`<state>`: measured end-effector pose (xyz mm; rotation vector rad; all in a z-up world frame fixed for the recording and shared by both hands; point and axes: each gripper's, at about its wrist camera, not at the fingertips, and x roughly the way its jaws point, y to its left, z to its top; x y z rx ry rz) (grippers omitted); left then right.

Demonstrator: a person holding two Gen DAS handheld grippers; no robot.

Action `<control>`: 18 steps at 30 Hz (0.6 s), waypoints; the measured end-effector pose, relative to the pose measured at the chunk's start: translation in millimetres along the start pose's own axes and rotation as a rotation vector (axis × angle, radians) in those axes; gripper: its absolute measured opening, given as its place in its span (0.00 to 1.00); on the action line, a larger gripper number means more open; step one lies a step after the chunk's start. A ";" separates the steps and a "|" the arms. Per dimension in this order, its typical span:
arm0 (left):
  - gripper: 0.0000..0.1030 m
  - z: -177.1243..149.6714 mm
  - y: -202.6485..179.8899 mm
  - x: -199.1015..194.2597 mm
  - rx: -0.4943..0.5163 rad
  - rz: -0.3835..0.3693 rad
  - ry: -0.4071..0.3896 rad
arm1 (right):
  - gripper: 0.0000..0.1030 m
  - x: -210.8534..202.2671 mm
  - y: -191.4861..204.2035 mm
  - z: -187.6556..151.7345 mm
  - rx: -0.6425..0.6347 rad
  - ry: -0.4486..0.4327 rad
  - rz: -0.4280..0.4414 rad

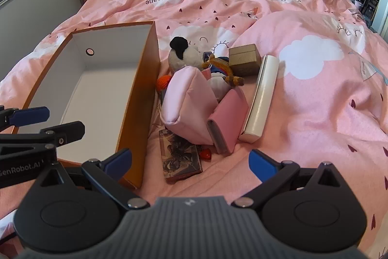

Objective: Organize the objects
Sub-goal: 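Reach the left gripper to the gold box while the right reaches the cream case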

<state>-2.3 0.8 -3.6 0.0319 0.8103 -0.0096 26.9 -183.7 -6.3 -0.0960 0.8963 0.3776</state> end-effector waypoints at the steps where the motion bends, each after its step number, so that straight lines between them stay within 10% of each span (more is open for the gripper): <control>1: 0.79 0.1 -0.1 0.2 -0.001 -0.001 0.002 | 0.99 0.2 -0.1 0.1 -0.001 0.001 0.000; 18: 0.76 6.1 -6.0 -0.1 0.051 -0.033 -0.026 | 0.99 6.2 -6.4 1.4 0.023 0.033 -0.007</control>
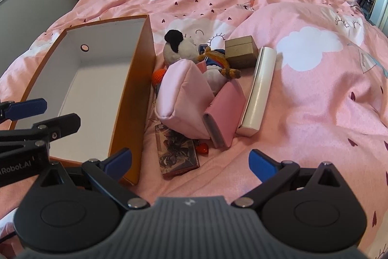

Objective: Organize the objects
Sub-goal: 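Reach the left gripper to the gold box while the right reaches the cream case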

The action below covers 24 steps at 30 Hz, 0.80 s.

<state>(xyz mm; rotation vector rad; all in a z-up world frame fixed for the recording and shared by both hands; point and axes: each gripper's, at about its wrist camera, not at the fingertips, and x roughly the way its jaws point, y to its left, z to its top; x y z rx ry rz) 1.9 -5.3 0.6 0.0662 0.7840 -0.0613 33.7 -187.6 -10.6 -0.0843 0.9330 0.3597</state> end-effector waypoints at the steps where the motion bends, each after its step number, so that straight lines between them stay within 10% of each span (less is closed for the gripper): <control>1: 0.76 2.1 -0.2 1.7 0.001 -0.010 0.003 | 0.99 -0.2 -1.5 0.3 0.005 -0.001 0.002; 9: 0.50 29.4 -8.2 18.0 0.055 -0.089 0.044 | 0.71 7.3 -24.0 15.2 0.038 0.012 -0.029; 24: 0.48 95.8 -62.5 92.8 0.282 -0.256 0.171 | 0.47 82.2 -102.2 89.0 0.188 0.086 -0.041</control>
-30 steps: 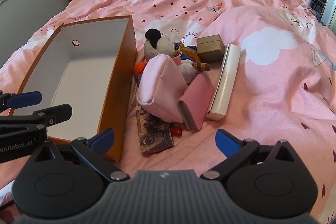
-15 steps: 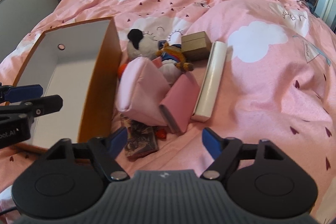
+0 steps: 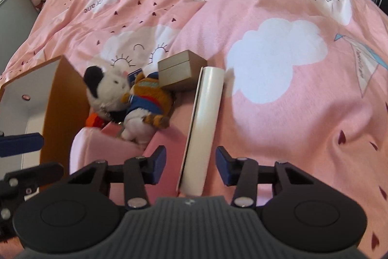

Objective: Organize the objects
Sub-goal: 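Reach the left gripper to the gold box while the right reaches the cream case, then grasp the gold box with the left gripper while the right grasps the cream case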

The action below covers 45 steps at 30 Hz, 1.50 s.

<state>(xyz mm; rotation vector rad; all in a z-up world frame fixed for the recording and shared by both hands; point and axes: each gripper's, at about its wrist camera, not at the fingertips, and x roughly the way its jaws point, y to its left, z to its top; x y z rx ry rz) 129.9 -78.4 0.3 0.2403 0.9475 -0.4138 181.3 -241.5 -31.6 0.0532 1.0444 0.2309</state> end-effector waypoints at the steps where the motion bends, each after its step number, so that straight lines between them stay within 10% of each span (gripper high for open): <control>1: 0.48 5.2 1.6 4.5 0.006 -0.002 0.009 | 0.47 6.1 -1.2 4.0 0.005 0.008 0.000; 13: 0.48 53.5 10.1 67.8 0.135 -0.013 0.079 | 0.33 59.6 -18.4 28.7 0.083 0.086 0.010; 33: 0.73 94.7 -10.4 175.0 0.670 -0.055 0.076 | 0.31 79.0 -47.4 49.2 0.127 0.068 0.096; 45: 0.54 101.0 -11.7 194.1 0.633 -0.070 0.124 | 0.30 74.2 -45.4 47.0 0.113 0.058 0.102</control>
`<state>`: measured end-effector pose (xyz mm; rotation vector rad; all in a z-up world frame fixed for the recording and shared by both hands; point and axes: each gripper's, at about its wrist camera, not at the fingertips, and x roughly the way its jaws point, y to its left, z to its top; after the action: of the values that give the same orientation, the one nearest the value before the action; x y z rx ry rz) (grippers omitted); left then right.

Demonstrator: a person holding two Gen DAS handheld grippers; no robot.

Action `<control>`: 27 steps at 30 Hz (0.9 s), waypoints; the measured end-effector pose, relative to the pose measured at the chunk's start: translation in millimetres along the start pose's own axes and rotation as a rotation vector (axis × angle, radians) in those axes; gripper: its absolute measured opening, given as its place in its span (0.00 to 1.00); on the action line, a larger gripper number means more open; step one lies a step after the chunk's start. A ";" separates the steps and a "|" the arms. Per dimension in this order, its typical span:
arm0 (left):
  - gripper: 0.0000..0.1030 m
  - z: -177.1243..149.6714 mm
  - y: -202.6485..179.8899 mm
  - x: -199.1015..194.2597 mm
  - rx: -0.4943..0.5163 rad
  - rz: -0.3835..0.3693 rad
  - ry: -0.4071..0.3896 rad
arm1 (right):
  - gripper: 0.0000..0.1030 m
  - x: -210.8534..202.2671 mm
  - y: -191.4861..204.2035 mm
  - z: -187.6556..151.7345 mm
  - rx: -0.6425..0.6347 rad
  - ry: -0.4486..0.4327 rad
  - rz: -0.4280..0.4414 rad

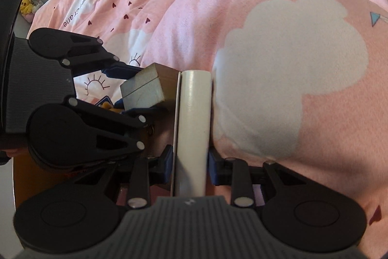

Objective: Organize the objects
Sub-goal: 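Grasp the gold box with the left gripper while the right grasps the cream case, then carry the gold box and cream case over the white box with both grippers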

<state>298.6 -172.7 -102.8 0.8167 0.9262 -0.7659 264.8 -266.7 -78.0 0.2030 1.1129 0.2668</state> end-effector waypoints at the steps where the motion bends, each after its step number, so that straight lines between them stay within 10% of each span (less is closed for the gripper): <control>1: 0.54 -0.4 -0.2 -4.6 -0.012 0.009 -0.007 | 0.30 -3.0 0.6 -1.0 -0.001 -0.004 0.002; 15: 0.52 -40.0 6.6 -162.6 -0.323 0.167 -0.194 | 0.30 -99.6 55.7 -8.5 -0.213 -0.205 0.070; 27: 0.52 -174.3 -17.6 -247.4 -0.750 0.345 -0.072 | 0.30 -141.0 207.5 -61.1 -0.674 -0.142 0.380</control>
<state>121.0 19.2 50.7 0.2662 0.8845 -0.1122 128.3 -111.8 77.0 -0.1705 0.7860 0.9317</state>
